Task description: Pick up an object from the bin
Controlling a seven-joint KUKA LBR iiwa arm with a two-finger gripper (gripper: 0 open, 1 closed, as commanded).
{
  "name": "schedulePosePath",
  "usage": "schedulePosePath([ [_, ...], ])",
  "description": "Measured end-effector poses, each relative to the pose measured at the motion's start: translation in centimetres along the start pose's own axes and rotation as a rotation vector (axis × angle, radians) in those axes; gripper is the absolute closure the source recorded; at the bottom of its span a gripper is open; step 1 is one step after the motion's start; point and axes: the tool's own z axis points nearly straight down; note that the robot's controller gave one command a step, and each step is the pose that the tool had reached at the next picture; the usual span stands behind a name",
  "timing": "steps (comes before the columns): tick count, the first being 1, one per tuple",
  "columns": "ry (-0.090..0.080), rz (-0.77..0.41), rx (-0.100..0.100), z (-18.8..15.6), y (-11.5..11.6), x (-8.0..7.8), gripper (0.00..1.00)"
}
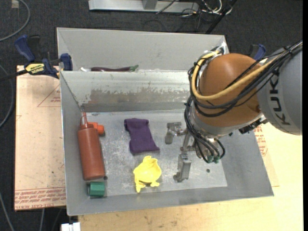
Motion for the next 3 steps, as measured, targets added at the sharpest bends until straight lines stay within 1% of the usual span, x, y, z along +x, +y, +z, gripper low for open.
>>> schedulePosePath([
  [1,-0.008,0.003,-0.001,-0.4,0.0,-0.1,0.00],
  [2,-0.012,-0.064,-0.001,3.4,1.7,-2.0,0.00],
  [3,-0.012,-0.125,-0.001,8.7,2.8,-2.0,0.00],
])
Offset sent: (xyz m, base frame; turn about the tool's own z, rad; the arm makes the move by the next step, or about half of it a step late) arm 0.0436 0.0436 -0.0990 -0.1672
